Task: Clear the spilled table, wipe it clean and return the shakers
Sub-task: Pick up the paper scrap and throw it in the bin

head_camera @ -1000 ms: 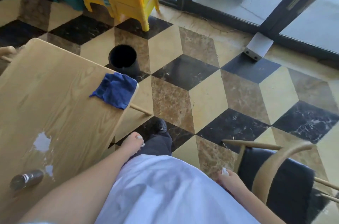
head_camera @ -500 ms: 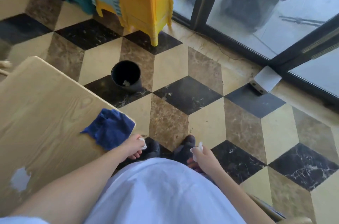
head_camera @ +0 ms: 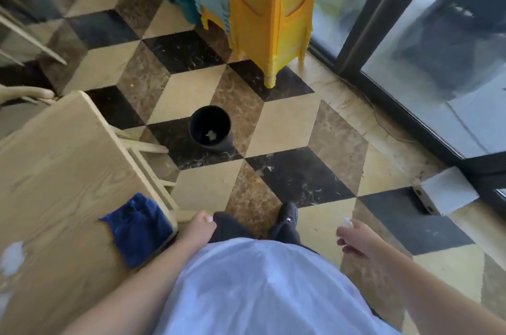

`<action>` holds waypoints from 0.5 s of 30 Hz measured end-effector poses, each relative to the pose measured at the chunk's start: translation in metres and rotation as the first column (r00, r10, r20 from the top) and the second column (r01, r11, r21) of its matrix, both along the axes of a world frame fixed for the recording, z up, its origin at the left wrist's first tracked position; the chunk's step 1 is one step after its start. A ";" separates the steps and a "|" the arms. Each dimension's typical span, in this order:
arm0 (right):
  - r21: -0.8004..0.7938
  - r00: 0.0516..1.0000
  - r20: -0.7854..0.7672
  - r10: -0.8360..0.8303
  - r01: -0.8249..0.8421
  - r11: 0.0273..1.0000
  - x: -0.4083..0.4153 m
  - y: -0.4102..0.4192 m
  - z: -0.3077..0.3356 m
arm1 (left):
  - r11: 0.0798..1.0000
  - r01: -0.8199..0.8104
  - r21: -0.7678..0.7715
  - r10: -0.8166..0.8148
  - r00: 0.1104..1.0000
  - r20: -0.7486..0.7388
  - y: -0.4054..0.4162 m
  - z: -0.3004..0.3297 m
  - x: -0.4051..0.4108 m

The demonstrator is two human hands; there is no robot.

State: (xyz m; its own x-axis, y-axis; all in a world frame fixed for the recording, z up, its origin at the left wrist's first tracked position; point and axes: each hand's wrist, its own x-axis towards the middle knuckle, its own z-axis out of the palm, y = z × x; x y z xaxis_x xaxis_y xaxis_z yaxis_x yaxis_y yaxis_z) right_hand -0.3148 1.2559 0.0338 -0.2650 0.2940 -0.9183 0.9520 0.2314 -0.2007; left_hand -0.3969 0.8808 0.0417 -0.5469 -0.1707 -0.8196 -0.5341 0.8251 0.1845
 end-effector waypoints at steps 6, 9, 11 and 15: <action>0.121 0.996 0.087 0.010 -0.021 0.992 -0.038 0.081 -0.009 | 0.987 -0.113 0.115 0.114 0.994 0.000 0.025 -0.002 -0.027; 0.117 0.992 0.126 -0.012 -0.003 0.993 -0.067 0.077 -0.011 | 0.955 -0.241 0.172 0.241 0.970 0.023 0.020 -0.008 -0.040; 0.095 0.986 0.165 0.012 -0.028 0.995 -0.087 0.060 -0.013 | 0.936 -0.309 0.171 0.302 0.951 0.068 0.017 -0.013 -0.055; 0.026 0.980 0.181 0.083 -0.089 0.996 -0.146 0.003 -0.018 | 0.876 -0.444 0.188 0.438 0.896 0.074 0.011 -0.035 -0.121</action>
State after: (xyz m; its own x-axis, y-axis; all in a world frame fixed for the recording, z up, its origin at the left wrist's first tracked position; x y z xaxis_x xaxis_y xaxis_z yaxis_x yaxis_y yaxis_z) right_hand -0.4603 1.2592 0.0155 -0.1220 0.3091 -0.9432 0.9482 0.3173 -0.0187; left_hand -0.5174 0.8914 0.0065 -0.4288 -0.2246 -0.8750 -0.8414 0.4518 0.2964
